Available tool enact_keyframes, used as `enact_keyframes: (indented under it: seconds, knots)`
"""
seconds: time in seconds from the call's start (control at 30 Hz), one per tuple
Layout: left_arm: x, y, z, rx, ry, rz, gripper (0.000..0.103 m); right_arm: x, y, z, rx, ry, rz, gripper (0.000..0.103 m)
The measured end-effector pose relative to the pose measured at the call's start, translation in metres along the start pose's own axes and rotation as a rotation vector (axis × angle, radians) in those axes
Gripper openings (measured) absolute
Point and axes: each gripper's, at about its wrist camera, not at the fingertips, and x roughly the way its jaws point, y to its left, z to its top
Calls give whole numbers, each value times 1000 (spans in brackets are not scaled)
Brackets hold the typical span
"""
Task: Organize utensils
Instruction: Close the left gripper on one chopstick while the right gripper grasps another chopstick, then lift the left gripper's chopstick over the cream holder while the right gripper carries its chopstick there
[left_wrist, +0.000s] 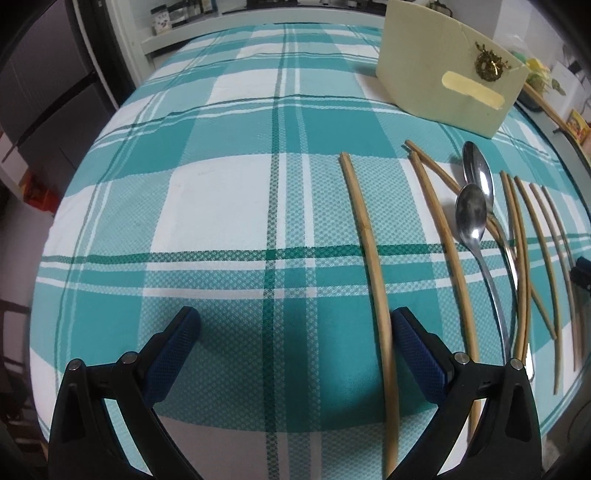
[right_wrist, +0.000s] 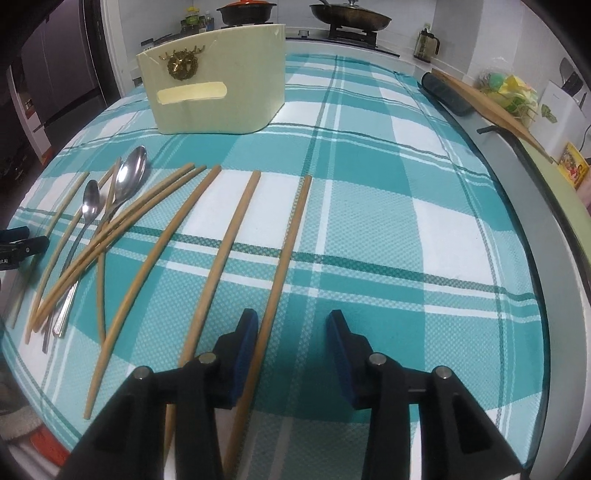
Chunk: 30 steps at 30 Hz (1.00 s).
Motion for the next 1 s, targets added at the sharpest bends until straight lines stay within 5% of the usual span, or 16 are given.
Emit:
enact_keyframes:
  seconds: [0.2,0.37,0.5,0.57,0.63,0.83,1.0]
  knots:
    - [2,-1,8,16,63,-12,101,8,-2,18,-9,93,47,40]
    - [7,-12,39,72,80,-41,68,24,0,49,-25,132,68,34]
    - [18,-20,66,93,103,-40,54,42,-4,83,8,154,69,27]
    - [21,-27,78,109,109,-49,23,52,-5,98,25,164,65,15]
    - [24,-33,84,124,109,-52,7,60,-8,112,45,160,53,7]
    - [0,-22,86,44,1,-118,5,59,-22,123,134,101,94,6]
    - [-70,-7,83,1,-179,-184,5,-5,-27,119,152,-49,142,6]
